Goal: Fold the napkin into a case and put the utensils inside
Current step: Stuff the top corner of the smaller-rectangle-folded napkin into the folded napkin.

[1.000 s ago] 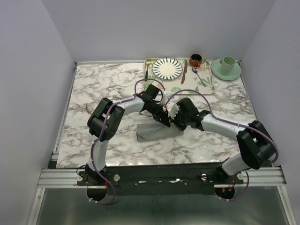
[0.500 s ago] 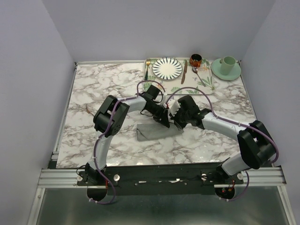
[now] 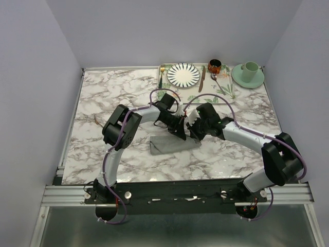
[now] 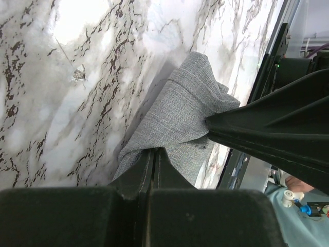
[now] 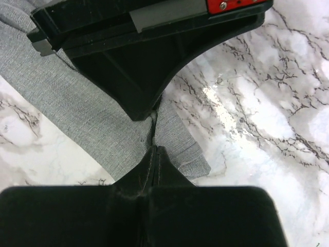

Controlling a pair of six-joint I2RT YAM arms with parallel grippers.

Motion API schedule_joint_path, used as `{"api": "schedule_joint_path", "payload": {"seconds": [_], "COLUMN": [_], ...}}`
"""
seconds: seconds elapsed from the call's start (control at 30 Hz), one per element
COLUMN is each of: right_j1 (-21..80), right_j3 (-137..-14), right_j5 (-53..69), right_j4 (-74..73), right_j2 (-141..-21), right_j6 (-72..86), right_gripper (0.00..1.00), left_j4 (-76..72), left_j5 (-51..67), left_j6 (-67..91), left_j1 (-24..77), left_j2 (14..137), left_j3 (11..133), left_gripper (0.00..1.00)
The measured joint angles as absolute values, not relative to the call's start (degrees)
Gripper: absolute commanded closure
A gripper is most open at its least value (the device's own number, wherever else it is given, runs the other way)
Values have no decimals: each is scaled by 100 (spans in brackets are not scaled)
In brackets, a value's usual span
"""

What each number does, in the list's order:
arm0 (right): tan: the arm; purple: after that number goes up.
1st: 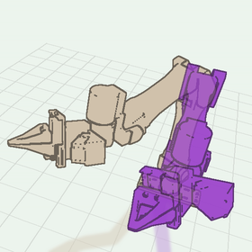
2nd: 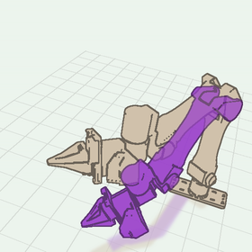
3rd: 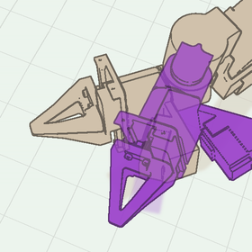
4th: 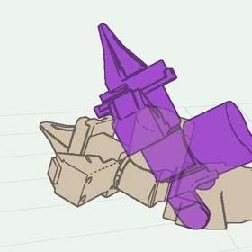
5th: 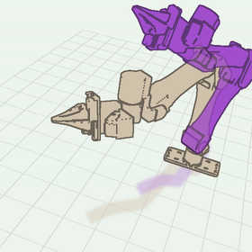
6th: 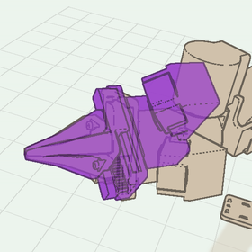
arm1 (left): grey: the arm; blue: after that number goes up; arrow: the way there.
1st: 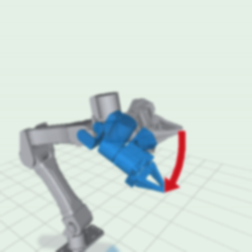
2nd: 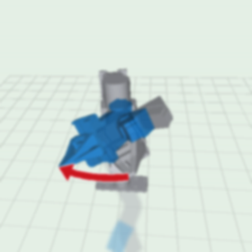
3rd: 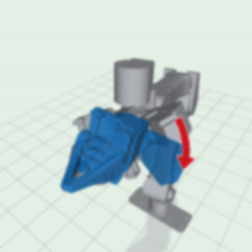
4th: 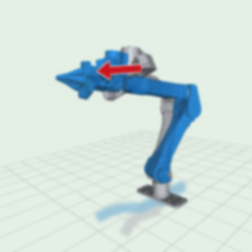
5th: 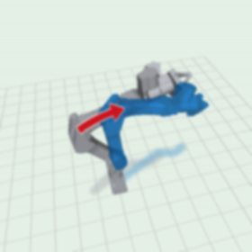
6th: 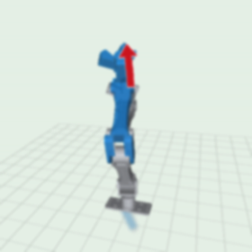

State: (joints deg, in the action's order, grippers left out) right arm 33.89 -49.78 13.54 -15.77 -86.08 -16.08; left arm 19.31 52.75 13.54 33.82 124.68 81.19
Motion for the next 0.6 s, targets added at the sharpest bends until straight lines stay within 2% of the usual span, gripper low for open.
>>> {"api": "schedule_joint_path", "payload": {"seconds": [0.27,0.4,0.6], "right_j1": [3317,3122,3026], "right_j3": [-5155,-5398,-5428], "right_j5": [1238,1068,1011], "right_j4": [-1721,-1817,-1968], "right_j2": [-8766,-9039,-9076], "right_j6": [-1479,-1313,-1262], "right_gripper": [98,84,74], "left_j4": [1903,1879,1804], "left_j5": [5273,5275,5275], "left_j6": [1326,1321,1308], "left_j1": [3415,3415,3413], "left_j2": [12451,12451,12425], "left_j3": [8101,8084,8029], "left_gripper": [100,100,100]}}
